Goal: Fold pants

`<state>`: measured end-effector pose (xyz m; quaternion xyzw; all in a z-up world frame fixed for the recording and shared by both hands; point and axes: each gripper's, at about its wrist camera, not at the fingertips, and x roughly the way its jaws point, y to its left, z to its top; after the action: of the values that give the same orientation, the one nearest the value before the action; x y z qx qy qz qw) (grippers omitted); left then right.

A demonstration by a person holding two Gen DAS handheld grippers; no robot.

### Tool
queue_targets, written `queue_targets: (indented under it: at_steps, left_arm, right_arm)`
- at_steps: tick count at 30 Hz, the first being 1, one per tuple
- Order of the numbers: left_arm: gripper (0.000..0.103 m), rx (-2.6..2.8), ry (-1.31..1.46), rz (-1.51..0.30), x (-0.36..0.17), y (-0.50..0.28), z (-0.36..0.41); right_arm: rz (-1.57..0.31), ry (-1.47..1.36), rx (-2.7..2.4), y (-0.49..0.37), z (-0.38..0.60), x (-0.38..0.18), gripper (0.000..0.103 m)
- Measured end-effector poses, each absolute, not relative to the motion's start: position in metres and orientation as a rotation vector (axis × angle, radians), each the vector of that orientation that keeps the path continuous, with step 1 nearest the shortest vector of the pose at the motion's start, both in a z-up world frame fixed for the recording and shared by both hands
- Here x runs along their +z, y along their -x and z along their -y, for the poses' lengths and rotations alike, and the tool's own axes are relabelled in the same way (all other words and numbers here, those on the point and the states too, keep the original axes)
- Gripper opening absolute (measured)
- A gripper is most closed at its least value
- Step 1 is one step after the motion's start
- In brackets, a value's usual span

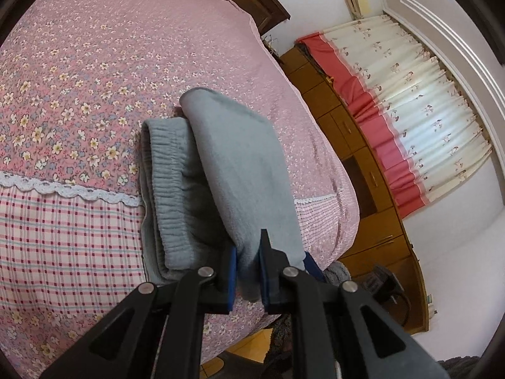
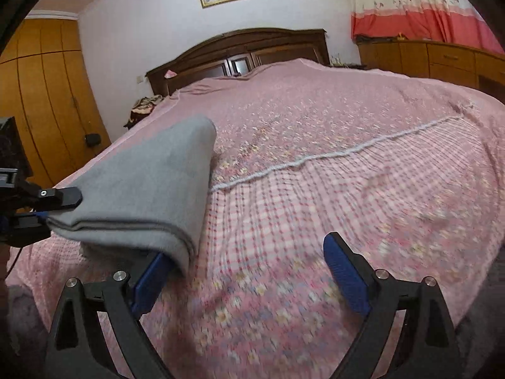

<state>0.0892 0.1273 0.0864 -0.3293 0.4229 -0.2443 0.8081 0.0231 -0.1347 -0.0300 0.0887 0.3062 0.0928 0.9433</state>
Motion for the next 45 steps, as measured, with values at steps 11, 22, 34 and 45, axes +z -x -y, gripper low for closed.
queue_targets:
  at_steps: [11,22,34,45]
  left_arm:
    - [0.012,-0.499,0.727,-0.890,0.071,-0.078,-0.123]
    - [0.012,-0.470,0.696,-0.889,0.048,-0.061,-0.116]
    - [0.012,-0.446,0.704,-0.853,0.045,-0.031,-0.110]
    - [0.048,-0.503,0.808,-0.834,0.057,-0.037,-0.133]
  right_arm:
    - [-0.427,-0.299,0.335,-0.005,0.165,0.025,0.059]
    - [-0.796,-0.688,0.749,-0.081,0.152,-0.068,0.000]
    - [-0.770,-0.679,0.697,-0.088,0.164,-0.061,0.002]
    - [-0.777,-0.660,0.696,-0.094,0.149,-0.055,0.002]
